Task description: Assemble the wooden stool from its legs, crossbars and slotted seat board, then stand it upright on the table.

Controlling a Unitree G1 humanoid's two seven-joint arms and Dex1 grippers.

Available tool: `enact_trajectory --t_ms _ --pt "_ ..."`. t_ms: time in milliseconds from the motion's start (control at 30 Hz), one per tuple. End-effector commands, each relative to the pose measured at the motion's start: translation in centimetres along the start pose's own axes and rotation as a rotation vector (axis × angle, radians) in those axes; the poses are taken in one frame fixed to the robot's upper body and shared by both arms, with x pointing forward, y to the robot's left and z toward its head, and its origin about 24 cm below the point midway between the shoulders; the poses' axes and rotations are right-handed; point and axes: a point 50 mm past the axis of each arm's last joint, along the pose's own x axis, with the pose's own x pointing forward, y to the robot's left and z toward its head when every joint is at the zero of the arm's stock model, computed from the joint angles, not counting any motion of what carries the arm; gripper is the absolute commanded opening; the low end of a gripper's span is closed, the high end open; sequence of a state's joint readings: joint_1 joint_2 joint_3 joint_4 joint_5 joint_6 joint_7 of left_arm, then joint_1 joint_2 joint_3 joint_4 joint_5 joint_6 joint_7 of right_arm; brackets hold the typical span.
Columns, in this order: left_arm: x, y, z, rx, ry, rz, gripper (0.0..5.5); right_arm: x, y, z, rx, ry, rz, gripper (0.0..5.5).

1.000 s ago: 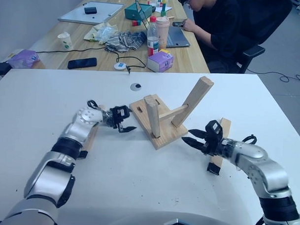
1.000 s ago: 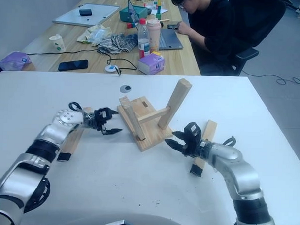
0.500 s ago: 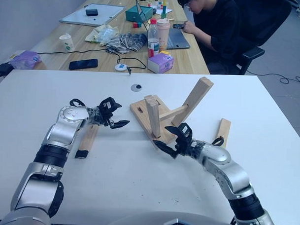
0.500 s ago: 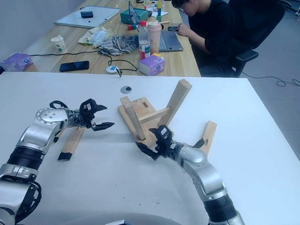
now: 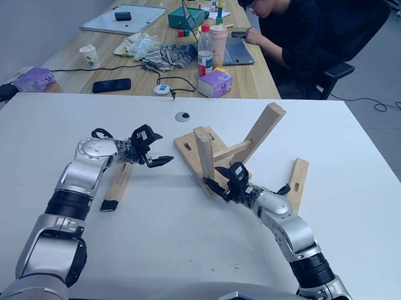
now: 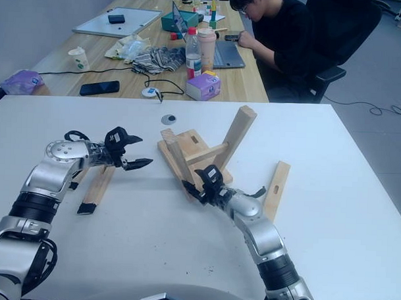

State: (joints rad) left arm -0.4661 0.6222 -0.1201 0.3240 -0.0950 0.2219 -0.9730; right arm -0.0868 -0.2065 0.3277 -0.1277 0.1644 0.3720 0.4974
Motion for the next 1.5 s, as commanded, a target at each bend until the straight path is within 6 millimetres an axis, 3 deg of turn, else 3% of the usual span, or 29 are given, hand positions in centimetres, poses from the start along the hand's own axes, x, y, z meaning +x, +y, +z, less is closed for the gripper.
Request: enact_trajectory --t_ms 33,133,300,433,500,567,667,833,933,1067,1167,1267,1400,1500 --pt "-0.3 0.4 0.5 -0.004 -0.007 0.007 4.12 0.3 0.0 0.5 -0.012 -0.021 0.019 1.92" --pt "-0.4 0.7 0.8 -0.014 -0.023 0.017 4.12 0.4 0.2 0.5 -0.008 -0.039 0.065 1.46" --pt "-0.7 1.5 1.7 -0.021 -0.076 0.041 4.12 -0.1 -0.2 -0.1 0.017 -0.049 0.175 1.30" --pt "-2.2 3.4 4.7 -0.083 -0.241 0.074 4.12 -3.5 -2.5 -0.9 0.055 -0.017 0.334 1.14" --pt "-2.8 4.1 5.2 -0.103 -0.265 0.086 4.12 -5.7 -4.0 -1.0 0.036 0.044 0.406 1.11" --pt "-2.3 4.0 4.4 -0.104 -0.226 0.081 4.12 -6.8 -5.1 -0.8 -0.003 0.091 0.436 1.11" --pt "-0.2 2.4 1.5 -0.132 -0.127 0.037 4.12 -6.5 -6.8 0.4 -0.112 0.100 0.411 1.11" --pt "3.0 0.6 -3.2 -0.115 0.069 0.072 4.12 -6.2 -6.9 0.7 -0.197 0.128 0.458 2.25" --pt "2.6 1.1 -3.8 -0.129 0.046 0.164 4.12 -7.6 -7.6 0.8 -0.261 0.182 0.477 2.78" --pt "0.9 2.4 -4.1 -0.152 0.020 0.265 4.12 -9.6 -9.8 1.5 -0.293 0.174 0.329 3.32" --pt "0.5 1.8 -5.5 -0.134 0.080 0.260 4.12 -9.2 -10.6 1.5 -0.358 0.165 0.225 3.32" --pt "1.2 0.2 -7.0 -0.029 0.176 0.186 4.12 -7.6 -10.4 -0.3 -0.415 0.260 0.147 3.32" --pt "2.2 -1.6 -6.8 0.025 0.157 0.073 4.12 -6.2 -9.6 -2.0 -0.404 0.314 0.125 3.32" --pt "2.0 -4.3 -6.7 0.090 0.134 -0.117 4.12 -3.7 -9.3 -2.0 -0.364 0.261 0.076 3.32"
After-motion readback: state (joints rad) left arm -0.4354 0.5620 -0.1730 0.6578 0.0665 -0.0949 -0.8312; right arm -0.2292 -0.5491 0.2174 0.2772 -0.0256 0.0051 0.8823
